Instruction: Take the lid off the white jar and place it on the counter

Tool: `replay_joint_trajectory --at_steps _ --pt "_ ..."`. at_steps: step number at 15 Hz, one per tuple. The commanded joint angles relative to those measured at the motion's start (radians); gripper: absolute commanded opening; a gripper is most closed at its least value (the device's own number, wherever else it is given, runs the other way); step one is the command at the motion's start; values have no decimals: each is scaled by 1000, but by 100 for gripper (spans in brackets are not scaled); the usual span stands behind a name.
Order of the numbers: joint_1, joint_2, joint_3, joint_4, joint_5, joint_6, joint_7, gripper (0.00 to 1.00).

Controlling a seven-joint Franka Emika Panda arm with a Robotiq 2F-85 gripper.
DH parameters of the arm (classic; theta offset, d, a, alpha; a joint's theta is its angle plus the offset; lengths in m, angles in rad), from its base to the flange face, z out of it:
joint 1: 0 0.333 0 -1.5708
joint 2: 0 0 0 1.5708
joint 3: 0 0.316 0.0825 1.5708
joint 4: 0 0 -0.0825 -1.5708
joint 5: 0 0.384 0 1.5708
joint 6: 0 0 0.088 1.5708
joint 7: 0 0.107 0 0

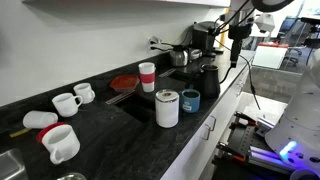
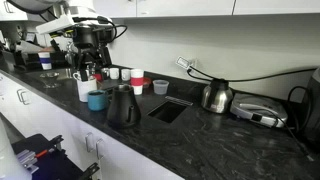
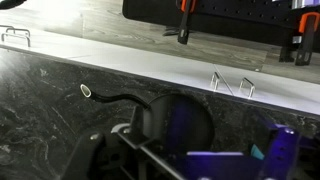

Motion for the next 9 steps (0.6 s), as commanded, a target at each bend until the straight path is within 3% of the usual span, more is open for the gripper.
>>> replay_joint_trajectory --at_steps 1,5,9 --pt "13 4 -11 -13 -8 -12 8 100" --pt "54 32 12 28 1 31 19 100" --pt "57 9 -1 27 -3 1 15 100"
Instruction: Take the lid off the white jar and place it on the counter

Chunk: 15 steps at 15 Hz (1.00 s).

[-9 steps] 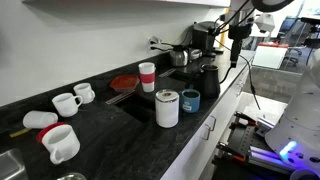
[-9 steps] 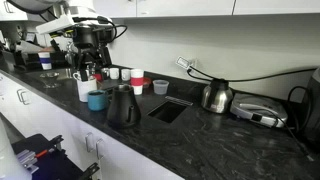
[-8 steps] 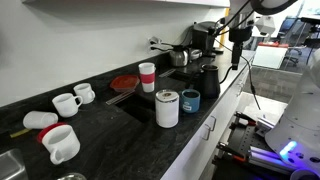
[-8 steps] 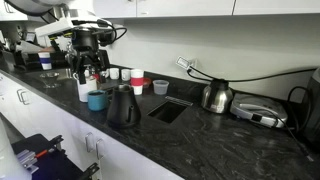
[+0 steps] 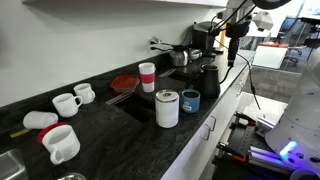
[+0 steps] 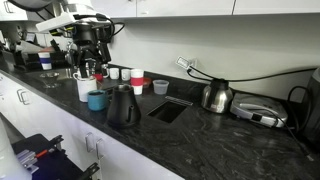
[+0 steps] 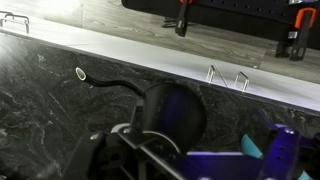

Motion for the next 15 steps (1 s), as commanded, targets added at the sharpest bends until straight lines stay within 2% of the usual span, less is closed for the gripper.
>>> replay_joint_trajectory --at_steps 1,3,5,8,11,12,13,15 --pt "5 0 -5 2 -3 -3 3 100" --pt "5 0 -5 2 -3 -3 3 100" --pt "33 19 -9 23 41 -6 -2 100" --pt "98 56 5 66 132 21 6 100" --pt "172 123 46 108 229 99 22 100" --pt "187 153 68 118 245 140 37 100" --pt "171 81 59 83 224 103 24 100" --pt "189 130 78 99 235 137 42 100"
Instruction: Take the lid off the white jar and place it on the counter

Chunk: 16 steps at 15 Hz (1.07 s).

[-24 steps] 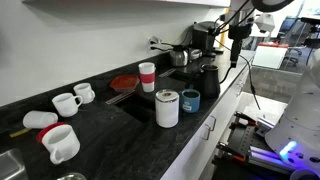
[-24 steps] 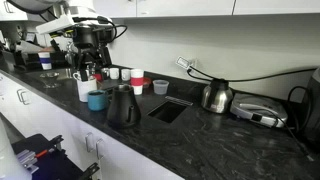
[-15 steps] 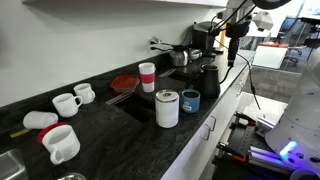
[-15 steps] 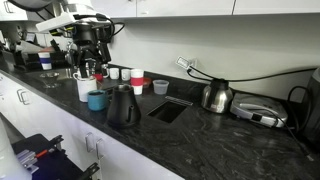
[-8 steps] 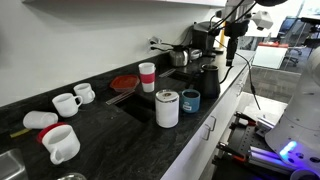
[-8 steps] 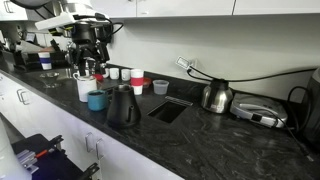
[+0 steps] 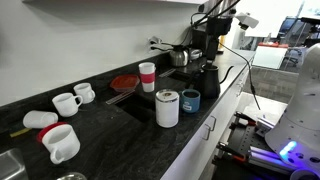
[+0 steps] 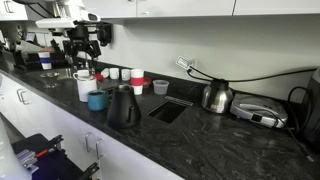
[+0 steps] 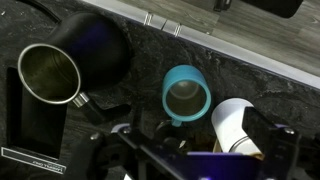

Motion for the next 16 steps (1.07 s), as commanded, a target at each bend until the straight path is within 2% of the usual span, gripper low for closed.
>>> replay_joint_trajectory --at_steps 1,5,6,8,11,16 --pt "-11 11 8 6 7 -1 -6 100" --pt "-12 14 5 11 7 -1 -6 100" --pt "15 31 -21 37 56 -22 -37 100" --pt "19 61 -12 78 53 1 -61 100" --pt "38 154 -12 168 61 38 -108 100" --pt "70 383 5 313 99 77 -171 100"
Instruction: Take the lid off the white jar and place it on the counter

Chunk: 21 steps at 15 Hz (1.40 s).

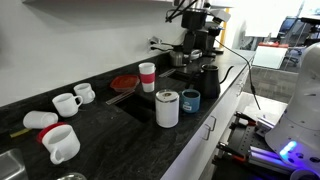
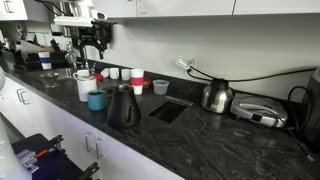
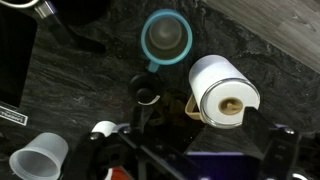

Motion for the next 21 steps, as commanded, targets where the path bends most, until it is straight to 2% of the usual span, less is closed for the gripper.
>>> replay_joint_trajectory --at_steps 1,5,6,12,14,17,21 --pt "13 161 13 129 41 -20 -67 100" --pt "36 247 22 226 131 -56 -189 100" --pt "14 221 41 182 97 -10 -126 100" --pt "11 231 46 188 101 -12 -130 100" --pt "23 237 49 202 107 -29 -169 100" --pt "47 239 58 205 128 -44 -265 100" --pt "78 249 50 213 201 -86 -472 100"
